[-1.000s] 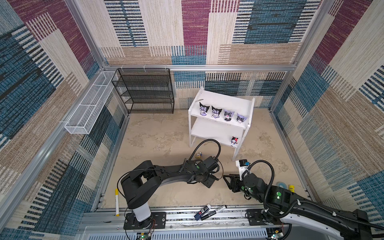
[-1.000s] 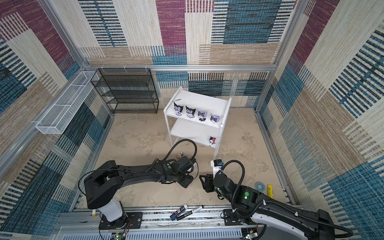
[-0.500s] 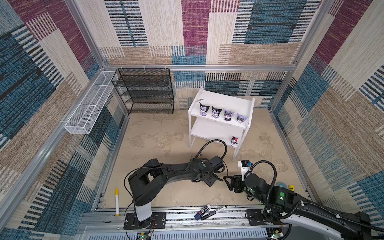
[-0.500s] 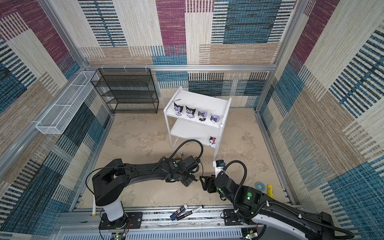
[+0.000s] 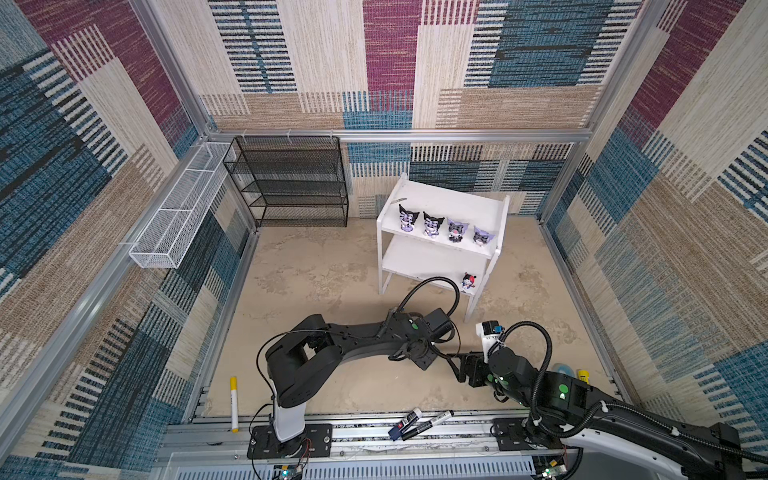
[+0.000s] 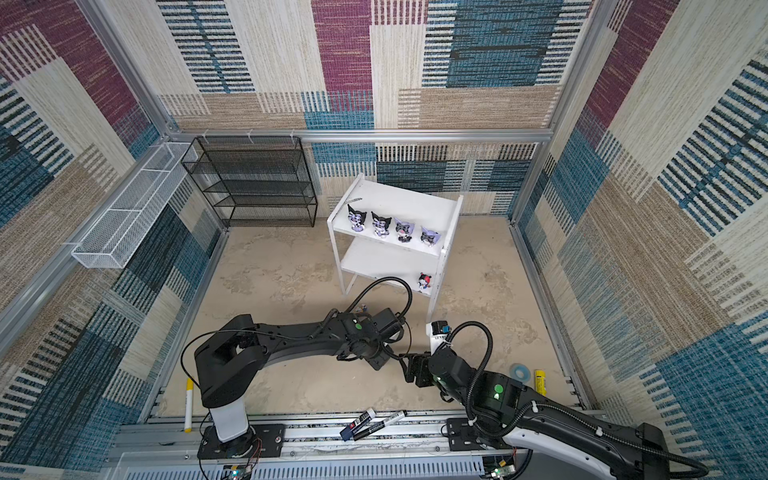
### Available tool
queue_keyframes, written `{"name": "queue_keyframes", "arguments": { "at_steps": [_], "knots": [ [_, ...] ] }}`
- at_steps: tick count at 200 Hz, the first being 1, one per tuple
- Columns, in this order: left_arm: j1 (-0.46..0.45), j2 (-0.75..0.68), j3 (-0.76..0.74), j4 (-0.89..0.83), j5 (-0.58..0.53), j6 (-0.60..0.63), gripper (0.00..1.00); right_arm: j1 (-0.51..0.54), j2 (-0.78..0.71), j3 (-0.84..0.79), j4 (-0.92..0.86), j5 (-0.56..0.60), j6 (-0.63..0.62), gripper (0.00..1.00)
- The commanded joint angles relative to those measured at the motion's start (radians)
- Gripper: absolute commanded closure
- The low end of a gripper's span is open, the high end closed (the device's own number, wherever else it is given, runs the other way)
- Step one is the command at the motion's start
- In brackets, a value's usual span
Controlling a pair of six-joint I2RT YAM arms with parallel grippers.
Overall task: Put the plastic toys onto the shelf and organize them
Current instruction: 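Close the left gripper on the white Doraemon near the robot base, then lift the white Doraemon with the left gripper toward the lower shelf tier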
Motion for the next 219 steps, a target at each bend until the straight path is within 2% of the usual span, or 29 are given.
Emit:
{"name": "queue_keyframes", "arguments": {
  "at_steps": [1,63,102,131,154,175,200,219],
  "knots": [
    [0.001,0.010,0.014,-0.031,0.005,0.028,0.66,0.001,-0.002,0.005,0.012,-0.009,0.003,0.16],
    [0.001,0.019,0.014,-0.056,0.014,0.033,0.66,0.001,-0.005,0.004,0.015,-0.014,-0.002,0.15],
    [0.001,0.003,0.013,-0.056,0.014,0.030,0.81,0.001,-0.006,0.003,0.017,-0.014,-0.002,0.14],
    [0.001,-0.067,-0.003,-0.042,0.017,0.028,0.84,0.000,-0.006,0.002,0.017,-0.015,-0.003,0.14],
    [0.007,-0.193,-0.052,0.023,0.039,0.015,0.87,0.001,-0.009,0.004,0.018,-0.018,-0.005,0.14],
    [0.010,-0.360,-0.152,0.174,0.026,0.002,0.90,0.000,-0.017,0.001,0.025,-0.028,-0.014,0.14],
    [0.020,-0.550,-0.329,0.500,0.021,0.003,0.92,0.001,-0.024,-0.002,0.031,-0.043,-0.019,0.11],
    [0.030,-0.617,-0.419,0.729,0.022,0.011,0.93,0.001,-0.018,0.002,0.022,-0.042,-0.009,0.05]
  ]
}}
